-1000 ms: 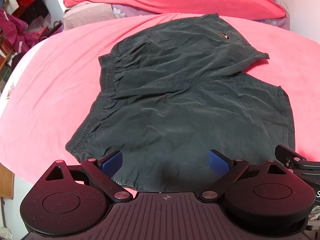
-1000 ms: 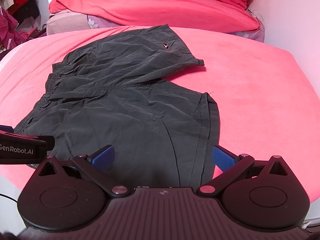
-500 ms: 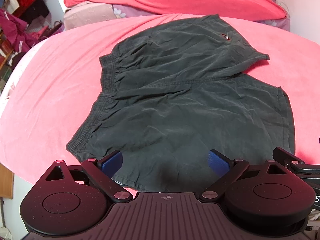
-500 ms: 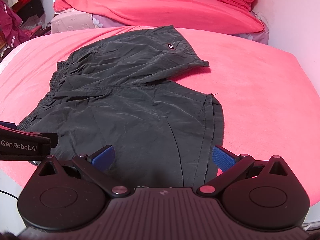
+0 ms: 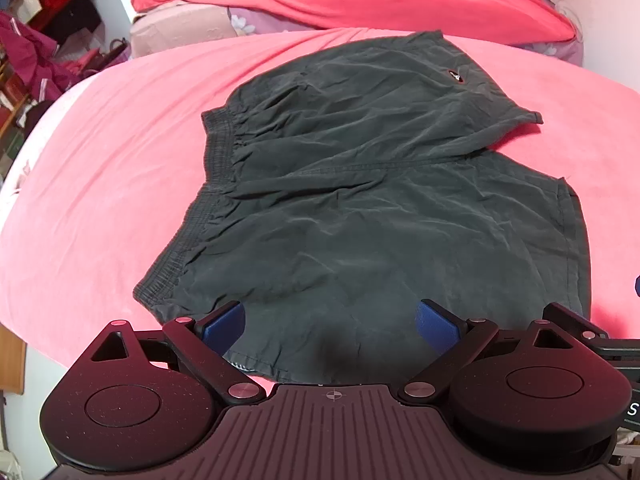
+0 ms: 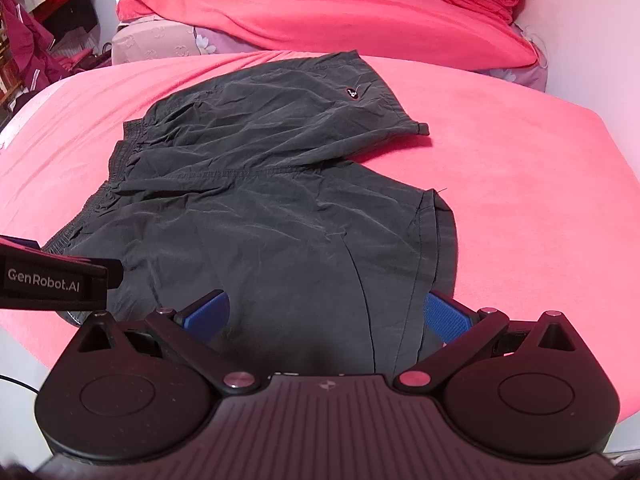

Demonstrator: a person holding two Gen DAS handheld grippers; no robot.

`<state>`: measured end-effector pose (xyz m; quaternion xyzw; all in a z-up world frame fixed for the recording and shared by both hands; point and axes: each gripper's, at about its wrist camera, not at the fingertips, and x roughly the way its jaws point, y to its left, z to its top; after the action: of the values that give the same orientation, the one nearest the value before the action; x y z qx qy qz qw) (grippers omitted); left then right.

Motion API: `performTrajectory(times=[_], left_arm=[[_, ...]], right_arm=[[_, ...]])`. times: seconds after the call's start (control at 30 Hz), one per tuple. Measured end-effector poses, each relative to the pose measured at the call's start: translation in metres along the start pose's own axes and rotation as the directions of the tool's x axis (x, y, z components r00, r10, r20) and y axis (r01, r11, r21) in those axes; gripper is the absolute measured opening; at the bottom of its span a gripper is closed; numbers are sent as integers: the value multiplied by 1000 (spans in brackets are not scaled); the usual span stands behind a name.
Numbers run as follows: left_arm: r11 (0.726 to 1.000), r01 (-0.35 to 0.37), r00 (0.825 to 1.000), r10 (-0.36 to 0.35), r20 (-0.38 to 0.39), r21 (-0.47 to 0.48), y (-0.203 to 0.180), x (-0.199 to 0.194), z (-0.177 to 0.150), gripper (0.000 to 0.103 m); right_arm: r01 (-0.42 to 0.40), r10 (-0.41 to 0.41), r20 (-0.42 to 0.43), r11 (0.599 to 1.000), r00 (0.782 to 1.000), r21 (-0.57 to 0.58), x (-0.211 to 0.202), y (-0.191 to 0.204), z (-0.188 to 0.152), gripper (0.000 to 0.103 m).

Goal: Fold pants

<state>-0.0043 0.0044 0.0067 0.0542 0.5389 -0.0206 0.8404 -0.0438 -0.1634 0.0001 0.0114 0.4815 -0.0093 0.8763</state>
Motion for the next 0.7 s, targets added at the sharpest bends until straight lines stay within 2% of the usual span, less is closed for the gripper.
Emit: performTrajectory(times=[0.5, 0.7], left_arm=[[1000, -6, 1000, 7, 14, -20, -1, -4, 1, 103], [999, -15, 999, 16, 32, -44, 5, -5, 3, 103]], right_arm=[[-36, 36, 6, 999, 999, -3, -2, -5, -1, 103], [-97, 97, 26, 995, 995, -30, -1, -7, -2, 103]])
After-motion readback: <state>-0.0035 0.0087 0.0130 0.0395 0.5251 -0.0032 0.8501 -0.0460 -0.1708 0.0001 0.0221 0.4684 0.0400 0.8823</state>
